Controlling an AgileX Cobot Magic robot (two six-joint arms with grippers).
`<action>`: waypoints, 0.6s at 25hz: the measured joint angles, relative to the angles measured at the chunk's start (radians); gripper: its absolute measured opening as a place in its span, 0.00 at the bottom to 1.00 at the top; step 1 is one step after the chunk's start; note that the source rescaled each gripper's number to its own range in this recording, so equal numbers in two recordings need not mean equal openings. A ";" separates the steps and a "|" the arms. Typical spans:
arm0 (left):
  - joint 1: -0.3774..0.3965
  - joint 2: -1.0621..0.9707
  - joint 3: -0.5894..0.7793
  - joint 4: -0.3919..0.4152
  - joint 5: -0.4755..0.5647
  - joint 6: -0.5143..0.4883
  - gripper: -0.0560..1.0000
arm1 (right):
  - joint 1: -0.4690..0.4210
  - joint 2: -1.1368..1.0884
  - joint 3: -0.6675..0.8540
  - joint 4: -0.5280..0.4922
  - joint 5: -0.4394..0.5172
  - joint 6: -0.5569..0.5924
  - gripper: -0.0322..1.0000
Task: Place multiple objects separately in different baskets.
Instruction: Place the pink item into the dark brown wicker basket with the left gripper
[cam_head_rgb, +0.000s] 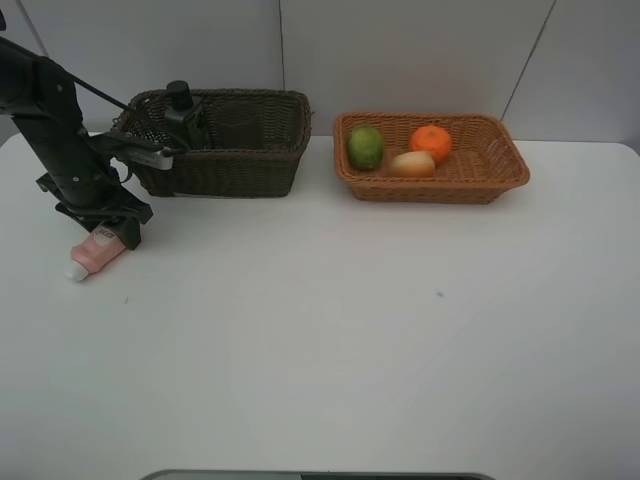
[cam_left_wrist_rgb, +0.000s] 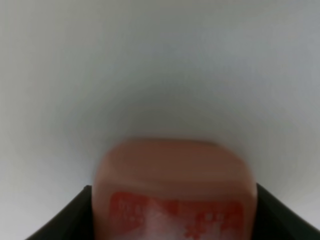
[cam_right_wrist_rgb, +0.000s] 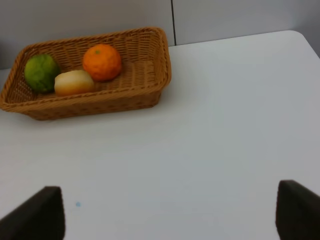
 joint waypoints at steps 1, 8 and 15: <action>0.000 0.000 0.000 0.000 0.000 0.000 0.72 | 0.000 0.000 0.000 0.000 0.000 0.000 0.82; 0.000 0.000 0.000 -0.008 0.000 -0.008 0.72 | 0.000 0.000 0.000 0.000 0.000 0.000 0.82; 0.000 -0.078 -0.014 -0.011 -0.003 -0.091 0.72 | 0.000 0.000 0.000 0.000 0.000 0.000 0.82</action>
